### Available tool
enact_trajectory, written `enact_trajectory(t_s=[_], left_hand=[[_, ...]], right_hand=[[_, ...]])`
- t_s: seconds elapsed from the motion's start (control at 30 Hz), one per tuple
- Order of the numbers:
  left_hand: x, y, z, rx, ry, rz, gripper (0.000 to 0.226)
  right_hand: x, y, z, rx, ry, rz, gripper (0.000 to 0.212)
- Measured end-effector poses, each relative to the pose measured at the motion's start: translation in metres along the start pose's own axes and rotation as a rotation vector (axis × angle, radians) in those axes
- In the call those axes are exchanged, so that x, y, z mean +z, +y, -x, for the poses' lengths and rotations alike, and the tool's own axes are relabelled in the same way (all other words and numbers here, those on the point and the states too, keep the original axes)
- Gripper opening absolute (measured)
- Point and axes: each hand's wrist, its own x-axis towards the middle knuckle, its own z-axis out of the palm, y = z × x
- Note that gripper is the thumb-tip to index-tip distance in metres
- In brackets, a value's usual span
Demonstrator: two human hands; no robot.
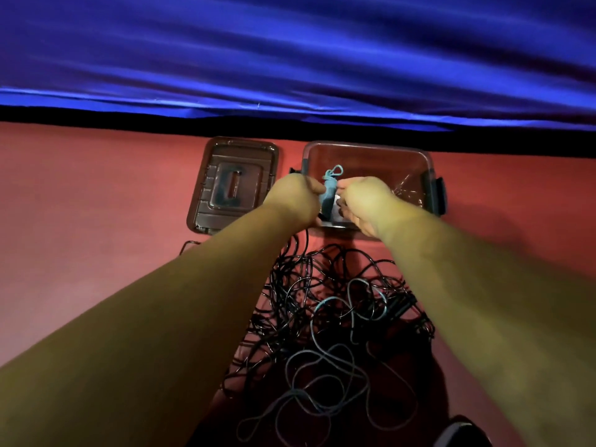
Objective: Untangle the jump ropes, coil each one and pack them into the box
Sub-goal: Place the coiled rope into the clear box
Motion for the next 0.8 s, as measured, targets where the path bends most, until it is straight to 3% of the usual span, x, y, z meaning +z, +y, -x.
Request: enact_trajectory(t_s=[0.2, 0.43, 0.53, 0.63, 0.7, 0.8], left_hand=[[-0.006, -0.007, 0.022, -0.033, 0.071, 0.147, 0.031], [0.012, -0.046, 0.056, -0.035, 0.107, 0.079, 0.032], [0.037, -0.063, 0.077, 0.003, 0.012, -0.042, 0.028], [0.075, -0.082, 0.094, 0.042, -0.145, -0.159, 0.021], [0.098, -0.093, 0.102, 0.084, -0.195, -0.359, 0.02], [0.12, -0.1, 0.112, 0.093, -0.291, -0.534, 0.034]], right_hand=[[-0.009, -0.012, 0.027, -0.026, 0.012, -0.106, 0.03], [-0.013, 0.028, 0.079, -0.17, 0.074, 0.109, 0.028], [-0.014, 0.071, 0.089, -0.061, 0.058, 0.215, 0.028], [-0.022, 0.117, 0.094, 0.11, 0.005, 0.505, 0.027], [-0.03, 0.14, 0.099, 0.165, -0.015, 0.684, 0.026], [-0.043, 0.167, 0.101, 0.165, -0.08, 0.784, 0.028]])
